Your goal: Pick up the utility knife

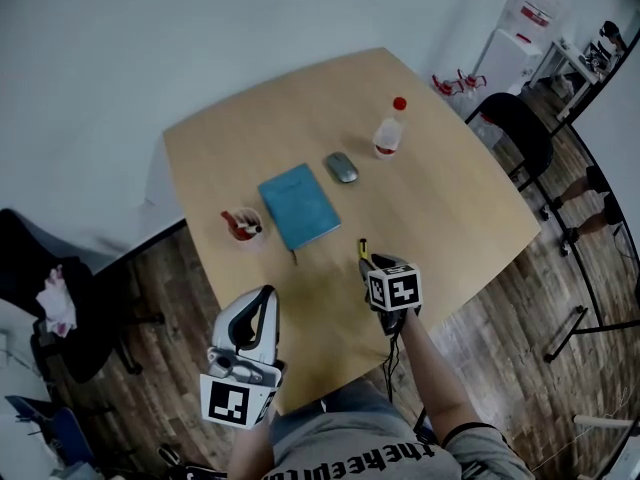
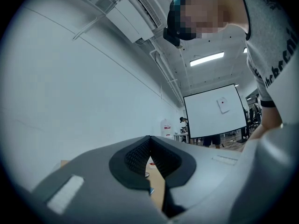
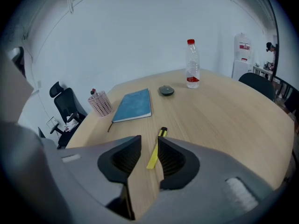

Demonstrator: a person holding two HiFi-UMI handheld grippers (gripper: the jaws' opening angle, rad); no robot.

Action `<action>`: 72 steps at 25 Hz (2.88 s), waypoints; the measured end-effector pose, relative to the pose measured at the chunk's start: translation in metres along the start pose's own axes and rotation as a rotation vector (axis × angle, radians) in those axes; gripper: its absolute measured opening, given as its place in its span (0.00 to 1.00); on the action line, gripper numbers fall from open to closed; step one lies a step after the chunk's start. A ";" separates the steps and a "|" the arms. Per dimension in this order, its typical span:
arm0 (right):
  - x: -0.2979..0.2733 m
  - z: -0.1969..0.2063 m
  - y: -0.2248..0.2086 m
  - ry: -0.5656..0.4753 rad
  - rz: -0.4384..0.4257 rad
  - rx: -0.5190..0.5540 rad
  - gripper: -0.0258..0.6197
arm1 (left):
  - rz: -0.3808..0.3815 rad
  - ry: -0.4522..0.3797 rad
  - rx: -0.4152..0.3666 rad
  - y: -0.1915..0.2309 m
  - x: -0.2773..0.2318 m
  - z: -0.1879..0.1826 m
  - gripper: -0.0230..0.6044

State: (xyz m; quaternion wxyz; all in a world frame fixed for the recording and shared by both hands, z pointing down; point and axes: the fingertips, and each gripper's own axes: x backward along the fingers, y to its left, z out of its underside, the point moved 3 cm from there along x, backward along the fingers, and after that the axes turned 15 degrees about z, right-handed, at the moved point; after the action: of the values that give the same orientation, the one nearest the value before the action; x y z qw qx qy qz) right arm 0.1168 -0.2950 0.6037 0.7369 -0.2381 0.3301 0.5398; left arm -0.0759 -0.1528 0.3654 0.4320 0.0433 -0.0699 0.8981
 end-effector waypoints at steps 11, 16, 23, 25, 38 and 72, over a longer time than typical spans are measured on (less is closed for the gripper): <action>-0.044 0.010 -0.006 0.114 0.108 0.078 0.24 | -0.064 0.037 0.027 0.015 0.015 0.012 0.03; -0.052 0.014 -0.004 0.141 0.141 0.114 0.24 | -0.081 0.047 0.026 0.023 0.020 0.015 0.03; -0.050 0.014 -0.003 0.114 0.161 0.128 0.13 | -0.072 0.049 0.027 0.027 0.018 0.013 0.03; -0.051 0.012 -0.002 0.093 0.166 0.136 0.13 | -0.072 0.055 0.023 0.030 0.019 0.012 0.03; -0.008 0.014 0.020 -0.028 0.087 0.013 0.13 | -0.023 0.055 0.020 0.031 0.026 0.011 0.03; 0.189 -0.001 0.056 -0.479 0.146 -0.099 0.13 | 0.185 0.104 0.043 0.000 0.026 0.015 0.03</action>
State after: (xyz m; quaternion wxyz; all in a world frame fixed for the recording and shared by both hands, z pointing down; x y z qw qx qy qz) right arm 0.1009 -0.1580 0.4633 0.7405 -0.1147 0.1356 0.6481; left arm -0.0922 -0.1356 0.3842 0.3491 -0.0008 -0.0316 0.9366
